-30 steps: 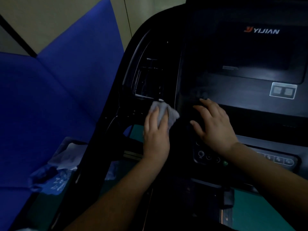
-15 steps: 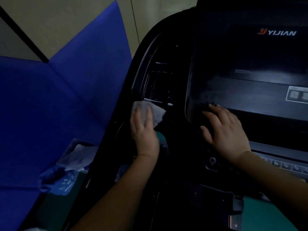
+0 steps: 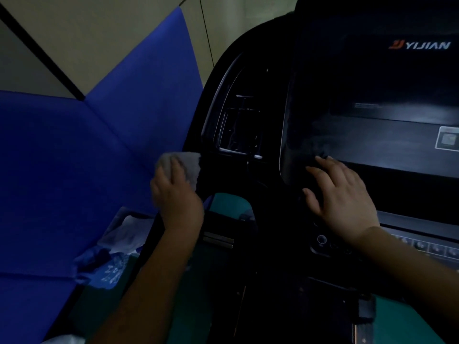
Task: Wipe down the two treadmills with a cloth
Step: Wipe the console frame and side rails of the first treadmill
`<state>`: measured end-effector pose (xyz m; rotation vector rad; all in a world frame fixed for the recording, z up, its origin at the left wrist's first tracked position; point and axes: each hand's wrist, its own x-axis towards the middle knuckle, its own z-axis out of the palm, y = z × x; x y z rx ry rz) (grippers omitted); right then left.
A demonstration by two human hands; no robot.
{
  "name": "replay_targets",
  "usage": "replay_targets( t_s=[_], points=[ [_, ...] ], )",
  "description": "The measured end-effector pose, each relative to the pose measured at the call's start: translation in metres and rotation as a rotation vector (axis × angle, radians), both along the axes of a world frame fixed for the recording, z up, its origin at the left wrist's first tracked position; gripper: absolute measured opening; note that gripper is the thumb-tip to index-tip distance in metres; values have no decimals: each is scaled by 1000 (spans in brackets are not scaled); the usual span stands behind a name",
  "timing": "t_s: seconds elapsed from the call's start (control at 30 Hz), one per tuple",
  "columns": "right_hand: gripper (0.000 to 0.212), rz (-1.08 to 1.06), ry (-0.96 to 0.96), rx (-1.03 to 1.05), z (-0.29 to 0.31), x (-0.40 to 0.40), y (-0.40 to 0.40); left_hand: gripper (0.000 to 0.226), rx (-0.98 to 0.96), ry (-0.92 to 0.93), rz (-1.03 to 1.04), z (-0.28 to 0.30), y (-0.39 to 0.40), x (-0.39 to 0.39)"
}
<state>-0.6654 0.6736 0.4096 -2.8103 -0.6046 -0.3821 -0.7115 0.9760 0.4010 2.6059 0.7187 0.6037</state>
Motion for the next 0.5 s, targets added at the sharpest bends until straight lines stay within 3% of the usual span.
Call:
replay_targets(
  t_s=[0.1,0.2,0.4,0.5],
  points=[
    [51,1,3,-4,1,0,1,61,105,170,-19,-2,1,-12],
    [51,-1,7,-10,1,0,0,60,141,197,-152,5,6,23],
    [52,-7,7,-15,0,-1,1,57,-29,173,-323,43,31,117],
    [52,-6,13,-22,1,1,0,48,129,90,-448,47,34,106]
  ],
)
